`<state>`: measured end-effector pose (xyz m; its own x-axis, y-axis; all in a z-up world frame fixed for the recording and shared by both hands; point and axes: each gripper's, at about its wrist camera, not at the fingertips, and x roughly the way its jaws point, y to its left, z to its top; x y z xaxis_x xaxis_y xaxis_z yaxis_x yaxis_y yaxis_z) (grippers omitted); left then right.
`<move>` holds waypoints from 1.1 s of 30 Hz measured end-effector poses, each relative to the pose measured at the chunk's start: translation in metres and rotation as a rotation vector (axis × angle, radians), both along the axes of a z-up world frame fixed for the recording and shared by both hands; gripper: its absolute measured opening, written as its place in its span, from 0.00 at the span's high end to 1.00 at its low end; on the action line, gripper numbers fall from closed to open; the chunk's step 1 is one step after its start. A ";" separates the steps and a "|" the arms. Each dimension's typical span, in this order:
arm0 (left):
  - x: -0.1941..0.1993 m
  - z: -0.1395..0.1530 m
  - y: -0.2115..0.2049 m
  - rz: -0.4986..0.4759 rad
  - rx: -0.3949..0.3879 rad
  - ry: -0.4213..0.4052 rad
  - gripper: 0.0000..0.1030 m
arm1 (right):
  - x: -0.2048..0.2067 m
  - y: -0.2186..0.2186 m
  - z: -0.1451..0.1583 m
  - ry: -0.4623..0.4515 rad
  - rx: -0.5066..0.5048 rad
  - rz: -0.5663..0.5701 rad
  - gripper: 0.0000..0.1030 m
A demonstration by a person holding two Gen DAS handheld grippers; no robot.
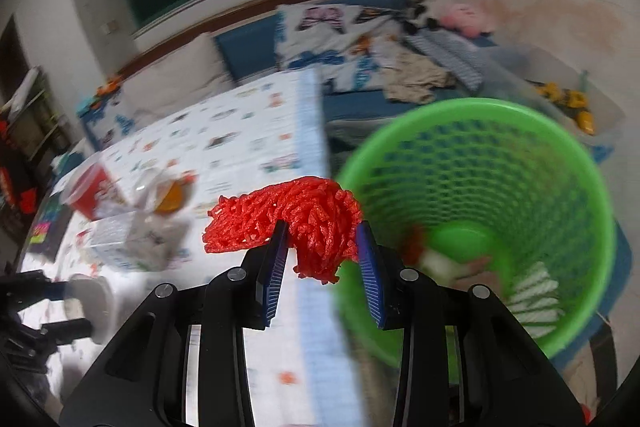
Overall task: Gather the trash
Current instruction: 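Carry the red ball and clear round lid to the green basket and open both tools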
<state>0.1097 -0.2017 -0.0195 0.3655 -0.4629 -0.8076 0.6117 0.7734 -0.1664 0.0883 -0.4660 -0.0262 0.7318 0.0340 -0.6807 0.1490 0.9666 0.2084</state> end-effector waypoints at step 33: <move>0.050 0.023 -0.220 -0.227 0.044 -0.058 0.45 | -0.045 -0.120 -0.025 0.049 -0.051 -0.299 0.30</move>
